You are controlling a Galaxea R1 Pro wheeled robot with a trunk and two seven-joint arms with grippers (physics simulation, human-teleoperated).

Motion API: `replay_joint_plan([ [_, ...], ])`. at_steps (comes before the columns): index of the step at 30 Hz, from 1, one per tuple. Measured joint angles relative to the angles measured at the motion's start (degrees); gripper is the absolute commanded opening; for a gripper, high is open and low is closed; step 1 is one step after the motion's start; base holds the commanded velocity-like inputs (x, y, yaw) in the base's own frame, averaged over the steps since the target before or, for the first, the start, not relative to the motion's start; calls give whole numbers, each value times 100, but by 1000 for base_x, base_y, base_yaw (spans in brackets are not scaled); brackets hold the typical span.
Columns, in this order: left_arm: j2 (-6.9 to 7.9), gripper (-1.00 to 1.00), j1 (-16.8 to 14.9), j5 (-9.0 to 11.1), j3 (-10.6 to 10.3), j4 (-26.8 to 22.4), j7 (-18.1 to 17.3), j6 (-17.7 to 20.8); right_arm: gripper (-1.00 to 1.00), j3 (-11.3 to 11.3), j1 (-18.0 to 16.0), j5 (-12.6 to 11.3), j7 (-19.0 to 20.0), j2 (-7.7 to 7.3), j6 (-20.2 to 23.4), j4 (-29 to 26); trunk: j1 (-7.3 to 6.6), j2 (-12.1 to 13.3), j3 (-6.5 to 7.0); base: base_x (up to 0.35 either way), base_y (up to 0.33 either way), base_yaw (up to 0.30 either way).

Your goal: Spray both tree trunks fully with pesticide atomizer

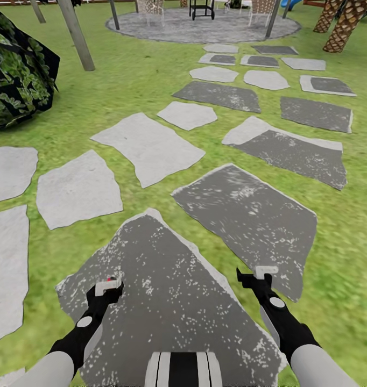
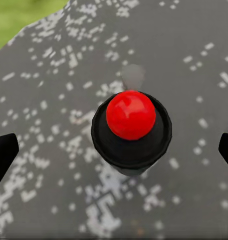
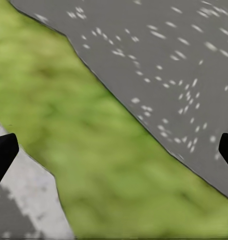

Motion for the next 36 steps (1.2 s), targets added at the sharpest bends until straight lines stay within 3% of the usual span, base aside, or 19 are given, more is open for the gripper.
replay_joint_plan([
  [36,4,100,0,11,3,36,0,-19,100,2,0,0,0,1,0,9,10,-6,-107,0,0,-10],
])
